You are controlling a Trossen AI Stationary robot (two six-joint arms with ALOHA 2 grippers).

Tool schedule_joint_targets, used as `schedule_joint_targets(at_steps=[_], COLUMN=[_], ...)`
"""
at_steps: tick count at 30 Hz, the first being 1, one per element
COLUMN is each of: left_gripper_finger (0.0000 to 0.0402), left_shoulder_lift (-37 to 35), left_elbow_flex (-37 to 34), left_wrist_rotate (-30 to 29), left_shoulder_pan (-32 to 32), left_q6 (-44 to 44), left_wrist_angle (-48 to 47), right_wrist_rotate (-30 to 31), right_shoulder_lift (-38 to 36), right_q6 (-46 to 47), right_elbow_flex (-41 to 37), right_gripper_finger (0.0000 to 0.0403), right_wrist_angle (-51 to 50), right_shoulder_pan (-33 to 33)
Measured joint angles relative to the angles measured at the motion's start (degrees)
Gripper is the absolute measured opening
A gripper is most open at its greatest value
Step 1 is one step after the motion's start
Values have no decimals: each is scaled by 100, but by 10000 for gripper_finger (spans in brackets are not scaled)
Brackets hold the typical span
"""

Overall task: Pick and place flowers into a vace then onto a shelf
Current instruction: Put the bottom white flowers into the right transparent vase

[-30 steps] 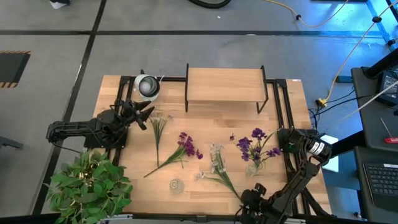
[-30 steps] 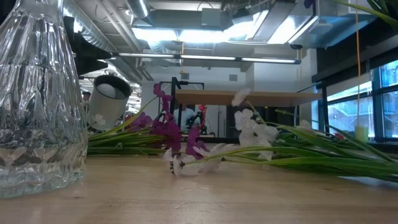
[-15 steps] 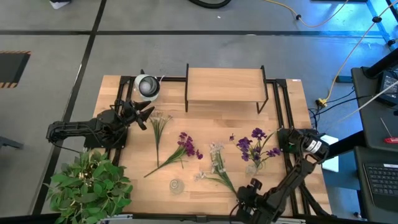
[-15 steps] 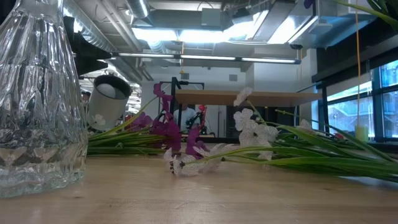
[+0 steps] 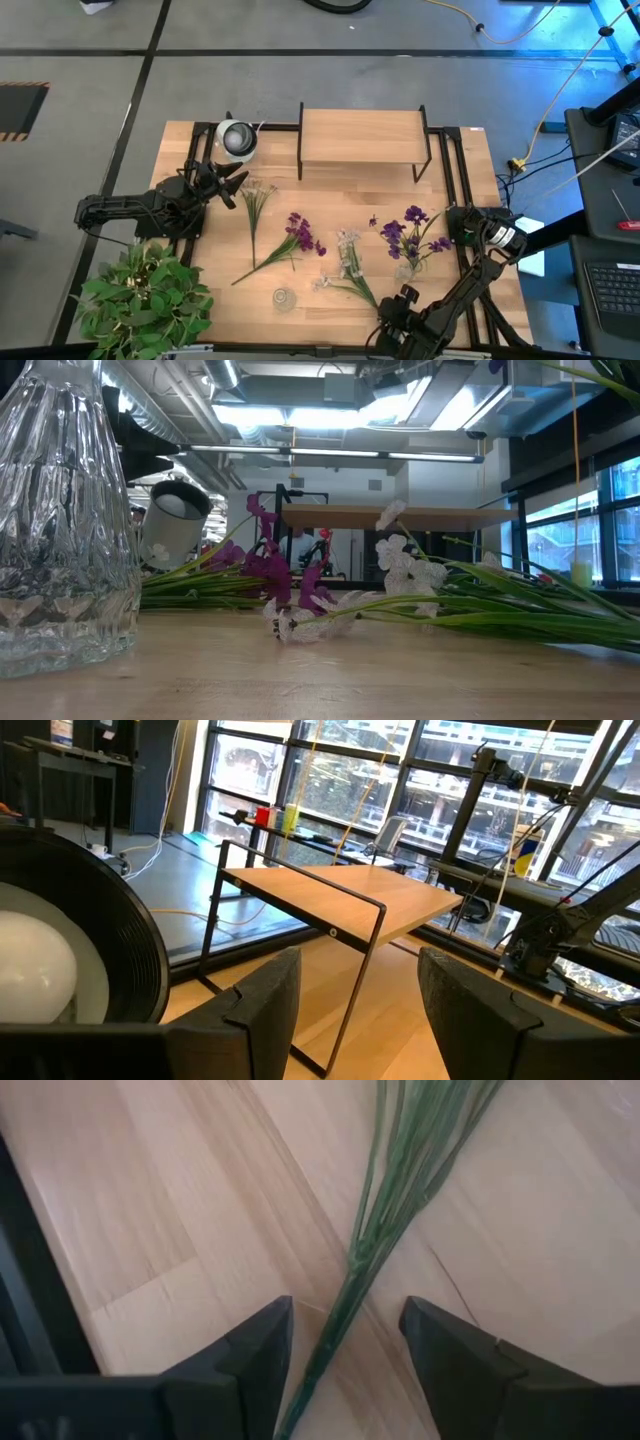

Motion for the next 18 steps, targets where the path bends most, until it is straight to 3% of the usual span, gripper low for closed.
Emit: schedule_joint_targets(at_steps=[8, 18], left_gripper_finger=[196, 196], left_shoulder_lift=[2, 1], left_elbow_flex=[-1, 1], left_wrist_rotate=[0, 0], left_shoulder_pan=[0, 1], left_q6=[1, 1], left_wrist_angle=[0, 1], right_wrist_rotate=[70, 111], right_shoulder_lift=[4, 11], right_q6=[7, 17], right_elbow_flex=[-4, -11], right_gripper_finger=[192, 98], right_wrist_angle=[1, -92], right_shoulder_pan=[-20, -35])
